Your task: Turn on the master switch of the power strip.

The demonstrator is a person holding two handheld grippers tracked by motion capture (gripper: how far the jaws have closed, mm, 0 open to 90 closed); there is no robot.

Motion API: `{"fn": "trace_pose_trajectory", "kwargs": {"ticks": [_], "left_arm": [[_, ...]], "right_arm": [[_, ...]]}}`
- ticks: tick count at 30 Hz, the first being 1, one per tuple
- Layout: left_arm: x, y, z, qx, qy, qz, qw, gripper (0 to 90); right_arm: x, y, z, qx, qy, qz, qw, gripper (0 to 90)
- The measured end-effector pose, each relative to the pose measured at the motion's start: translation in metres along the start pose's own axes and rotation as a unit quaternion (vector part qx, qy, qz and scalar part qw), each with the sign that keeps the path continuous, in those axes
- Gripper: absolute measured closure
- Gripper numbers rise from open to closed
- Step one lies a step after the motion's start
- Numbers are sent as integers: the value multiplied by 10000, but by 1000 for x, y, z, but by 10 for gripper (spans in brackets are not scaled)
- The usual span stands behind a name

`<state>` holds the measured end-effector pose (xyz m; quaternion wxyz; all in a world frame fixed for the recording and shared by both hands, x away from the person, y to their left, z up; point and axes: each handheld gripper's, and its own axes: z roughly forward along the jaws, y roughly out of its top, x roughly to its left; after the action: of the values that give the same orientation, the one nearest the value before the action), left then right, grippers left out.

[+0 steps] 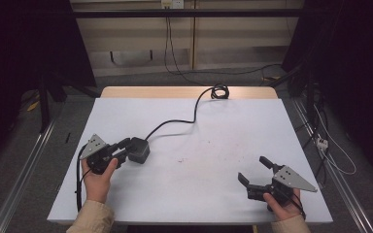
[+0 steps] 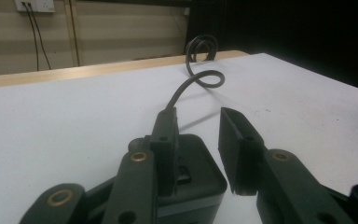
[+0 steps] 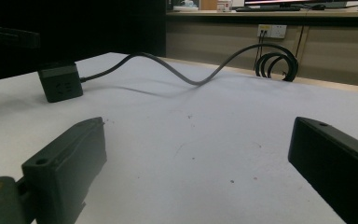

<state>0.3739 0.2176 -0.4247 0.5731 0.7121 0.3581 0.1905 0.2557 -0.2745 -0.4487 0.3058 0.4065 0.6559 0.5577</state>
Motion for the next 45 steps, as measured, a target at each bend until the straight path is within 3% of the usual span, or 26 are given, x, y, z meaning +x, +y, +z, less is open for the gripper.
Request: {"fn": "trace_pose_trajectory", "kwargs": {"ticks": [23, 45], "left_arm": [[4, -3, 6, 270, 82, 68, 9996, 897], [5, -5, 11, 471, 191, 80, 9987, 900]], "right_arm": [[-1, 0, -1, 6, 9, -24, 10000, 36], [-1, 0, -1, -9, 16, -8, 10000, 36]]}}
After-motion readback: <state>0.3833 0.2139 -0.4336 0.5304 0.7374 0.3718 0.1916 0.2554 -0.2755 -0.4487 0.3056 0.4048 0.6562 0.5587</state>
